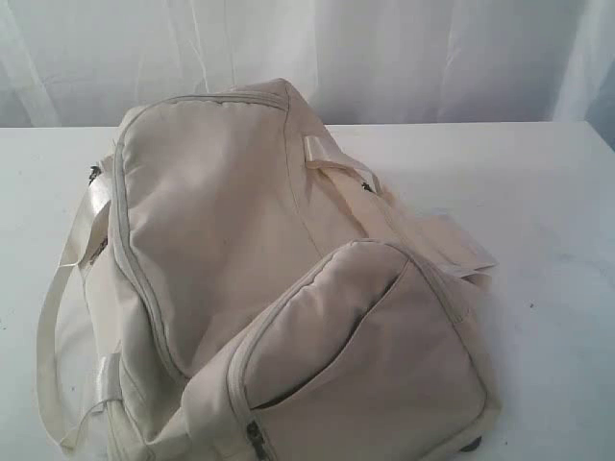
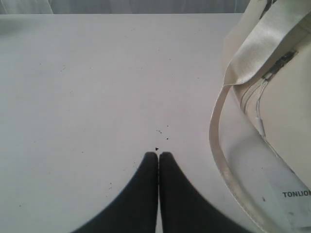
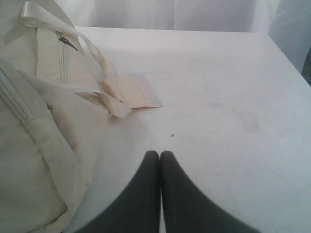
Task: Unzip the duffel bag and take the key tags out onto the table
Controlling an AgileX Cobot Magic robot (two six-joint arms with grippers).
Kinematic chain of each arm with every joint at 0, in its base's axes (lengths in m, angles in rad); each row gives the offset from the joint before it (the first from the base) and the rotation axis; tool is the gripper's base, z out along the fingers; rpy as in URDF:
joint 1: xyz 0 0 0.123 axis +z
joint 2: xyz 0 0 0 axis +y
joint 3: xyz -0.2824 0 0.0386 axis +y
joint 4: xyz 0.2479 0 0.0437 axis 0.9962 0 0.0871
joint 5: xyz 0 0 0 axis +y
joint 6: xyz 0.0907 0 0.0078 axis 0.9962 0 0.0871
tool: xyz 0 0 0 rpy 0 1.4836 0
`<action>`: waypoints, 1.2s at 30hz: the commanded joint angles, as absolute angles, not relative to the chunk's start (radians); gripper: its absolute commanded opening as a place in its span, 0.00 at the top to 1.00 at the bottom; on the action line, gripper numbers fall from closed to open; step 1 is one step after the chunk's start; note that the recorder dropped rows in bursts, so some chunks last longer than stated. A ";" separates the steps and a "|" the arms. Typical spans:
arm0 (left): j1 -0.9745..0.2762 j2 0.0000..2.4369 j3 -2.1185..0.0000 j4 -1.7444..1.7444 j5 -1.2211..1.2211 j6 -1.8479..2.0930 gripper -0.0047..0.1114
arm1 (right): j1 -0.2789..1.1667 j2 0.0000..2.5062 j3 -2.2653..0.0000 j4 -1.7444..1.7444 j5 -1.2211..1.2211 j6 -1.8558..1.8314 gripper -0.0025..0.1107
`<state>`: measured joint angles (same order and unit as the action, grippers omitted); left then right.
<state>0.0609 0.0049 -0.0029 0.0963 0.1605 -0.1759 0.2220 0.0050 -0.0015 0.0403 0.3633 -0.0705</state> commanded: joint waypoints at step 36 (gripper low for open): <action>0.056 0.698 -0.685 0.492 -0.241 -0.454 0.89 | 0.220 0.000 -0.010 0.261 0.081 0.521 0.98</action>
<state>0.0609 0.5924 -0.6085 0.2682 -0.2570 -0.3011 0.2220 0.0050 -0.0015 0.2679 -0.0855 0.5183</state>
